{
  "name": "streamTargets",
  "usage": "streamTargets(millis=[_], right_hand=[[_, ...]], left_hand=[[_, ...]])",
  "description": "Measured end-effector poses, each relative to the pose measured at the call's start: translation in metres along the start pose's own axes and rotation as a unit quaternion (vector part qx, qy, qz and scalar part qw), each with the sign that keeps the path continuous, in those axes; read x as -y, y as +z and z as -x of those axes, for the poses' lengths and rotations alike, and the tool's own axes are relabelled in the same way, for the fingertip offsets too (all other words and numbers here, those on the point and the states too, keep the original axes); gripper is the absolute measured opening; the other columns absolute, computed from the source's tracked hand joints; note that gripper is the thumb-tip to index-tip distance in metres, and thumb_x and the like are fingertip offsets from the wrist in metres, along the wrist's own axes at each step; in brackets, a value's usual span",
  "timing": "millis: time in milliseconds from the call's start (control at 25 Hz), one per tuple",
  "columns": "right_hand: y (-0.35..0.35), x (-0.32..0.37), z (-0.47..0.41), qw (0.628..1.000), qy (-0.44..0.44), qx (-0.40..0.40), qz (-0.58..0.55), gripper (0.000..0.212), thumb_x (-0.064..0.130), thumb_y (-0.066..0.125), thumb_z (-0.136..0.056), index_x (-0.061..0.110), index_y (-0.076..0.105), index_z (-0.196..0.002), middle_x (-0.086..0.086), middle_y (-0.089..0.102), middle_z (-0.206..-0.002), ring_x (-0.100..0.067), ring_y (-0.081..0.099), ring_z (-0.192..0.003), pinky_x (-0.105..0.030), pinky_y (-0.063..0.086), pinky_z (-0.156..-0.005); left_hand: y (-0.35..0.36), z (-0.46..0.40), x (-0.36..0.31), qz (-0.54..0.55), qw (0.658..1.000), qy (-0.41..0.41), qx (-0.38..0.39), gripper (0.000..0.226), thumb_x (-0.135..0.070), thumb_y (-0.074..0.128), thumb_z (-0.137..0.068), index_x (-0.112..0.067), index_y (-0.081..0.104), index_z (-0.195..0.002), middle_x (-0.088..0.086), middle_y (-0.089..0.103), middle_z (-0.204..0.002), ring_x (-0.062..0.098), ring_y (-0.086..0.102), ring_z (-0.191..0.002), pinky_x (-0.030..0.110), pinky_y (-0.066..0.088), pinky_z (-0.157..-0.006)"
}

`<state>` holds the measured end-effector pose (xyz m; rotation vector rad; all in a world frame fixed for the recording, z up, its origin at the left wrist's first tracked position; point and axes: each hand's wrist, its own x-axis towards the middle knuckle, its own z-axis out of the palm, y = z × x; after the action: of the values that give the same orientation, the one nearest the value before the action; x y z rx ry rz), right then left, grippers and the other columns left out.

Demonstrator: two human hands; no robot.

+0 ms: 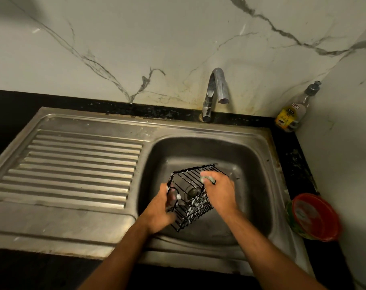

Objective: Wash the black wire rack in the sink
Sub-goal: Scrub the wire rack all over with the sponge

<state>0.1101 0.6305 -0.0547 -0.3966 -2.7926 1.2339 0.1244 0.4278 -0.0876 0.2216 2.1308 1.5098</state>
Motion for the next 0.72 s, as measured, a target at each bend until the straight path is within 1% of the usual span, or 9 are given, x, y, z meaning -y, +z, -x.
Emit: streamTargets(millis=[40,120,160,200,280,360,480,560,720], right_hand=[[0.002,0.005,0.003,1.0,0.01,0.009,-0.003,0.028,0.008,0.062,-0.093,0.022,0.073,-0.114,0.006,0.073,-0.115,0.006,0.058,-0.089,-0.001,0.043,-0.083],[0.01,0.013,0.01,0.998,0.032,0.054,0.014,0.038,0.0,0.059,-0.092,0.027,0.072,-0.116,0.005,0.072,-0.116,0.006,0.058,-0.073,-0.001,0.044,-0.062],[0.014,0.016,0.016,0.995,0.04,0.079,0.037,0.042,-0.001,0.057,-0.091,0.03,0.072,-0.116,0.004,0.071,-0.116,0.004,0.058,-0.07,-0.003,0.044,-0.057],[0.017,0.018,0.023,0.993,0.044,0.096,0.059,0.042,0.002,0.057,-0.092,0.034,0.072,-0.116,0.005,0.071,-0.115,0.001,0.061,-0.071,-0.006,0.046,-0.058],[0.016,0.023,0.032,0.992,0.023,0.095,0.08,0.036,0.01,0.058,-0.094,0.036,0.072,-0.115,0.009,0.072,-0.115,-0.002,0.067,-0.085,-0.011,0.051,-0.076],[0.013,0.024,0.037,0.992,-0.052,0.084,0.081,0.034,0.011,0.059,-0.092,0.034,0.073,-0.113,0.012,0.073,-0.112,0.002,0.065,-0.096,-0.014,0.048,-0.092],[0.017,0.022,0.039,0.986,-0.117,0.089,0.075,0.032,0.011,0.062,-0.088,0.032,0.075,-0.108,0.011,0.072,-0.105,0.001,0.063,-0.095,-0.015,0.048,-0.091],[0.016,0.013,0.03,0.992,-0.076,0.074,0.069,0.027,0.013,0.063,-0.091,0.031,0.074,-0.107,0.012,0.072,-0.107,0.001,0.064,-0.095,-0.012,0.046,-0.09],[0.005,-0.005,-0.012,0.995,-0.011,0.05,0.084,0.019,0.016,0.062,-0.092,0.027,0.073,-0.103,0.007,0.072,-0.105,-0.009,0.066,-0.096,-0.025,0.051,-0.093]], left_hand=[[-0.003,-0.001,0.007,0.042,0.999,-0.001,-0.023,0.039,-0.013,0.07,-0.072,-0.024,0.046,-0.101,-0.004,0.052,-0.092,0.005,0.053,-0.087,0.024,0.045,-0.079],[-0.008,-0.007,0.02,0.094,0.99,-0.015,-0.1,0.019,-0.041,0.063,-0.078,-0.027,0.054,-0.088,-0.009,0.056,-0.081,0.012,0.052,-0.08,0.033,0.044,-0.075],[-0.009,-0.009,0.021,0.102,0.986,-0.02,-0.129,0.026,-0.053,0.057,-0.083,-0.028,0.061,-0.087,-0.013,0.062,-0.08,0.011,0.057,-0.081,0.034,0.047,-0.077],[-0.01,-0.014,0.025,0.108,0.984,-0.023,-0.141,0.039,-0.063,0.049,-0.088,-0.029,0.068,-0.089,-0.013,0.07,-0.086,0.01,0.065,-0.086,0.034,0.05,-0.083],[-0.011,-0.019,0.022,0.102,0.986,-0.014,-0.132,0.063,-0.074,0.038,-0.09,-0.024,0.076,-0.09,-0.004,0.078,-0.09,0.012,0.072,-0.09,0.03,0.054,-0.086],[-0.012,-0.021,0.02,0.051,0.989,0.001,-0.136,0.069,-0.077,0.035,-0.087,-0.019,0.072,-0.077,-0.001,0.074,-0.077,0.008,0.067,-0.073,0.026,0.052,-0.071],[-0.012,-0.017,0.02,0.026,0.989,0.019,-0.144,0.066,-0.071,0.032,-0.092,-0.019,0.062,-0.064,-0.01,0.059,-0.057,0.004,0.051,-0.056,0.03,0.041,-0.062],[-0.013,-0.017,0.023,0.008,0.984,0.028,-0.173,0.069,-0.073,0.024,-0.092,-0.021,0.053,-0.058,-0.01,0.053,-0.054,0.005,0.047,-0.056,0.032,0.039,-0.065],[-0.004,-0.018,0.019,0.009,0.973,-0.015,-0.229,0.069,-0.07,0.02,-0.093,-0.019,0.048,-0.057,-0.013,0.05,-0.052,0.002,0.04,-0.053,0.028,0.035,-0.062]])
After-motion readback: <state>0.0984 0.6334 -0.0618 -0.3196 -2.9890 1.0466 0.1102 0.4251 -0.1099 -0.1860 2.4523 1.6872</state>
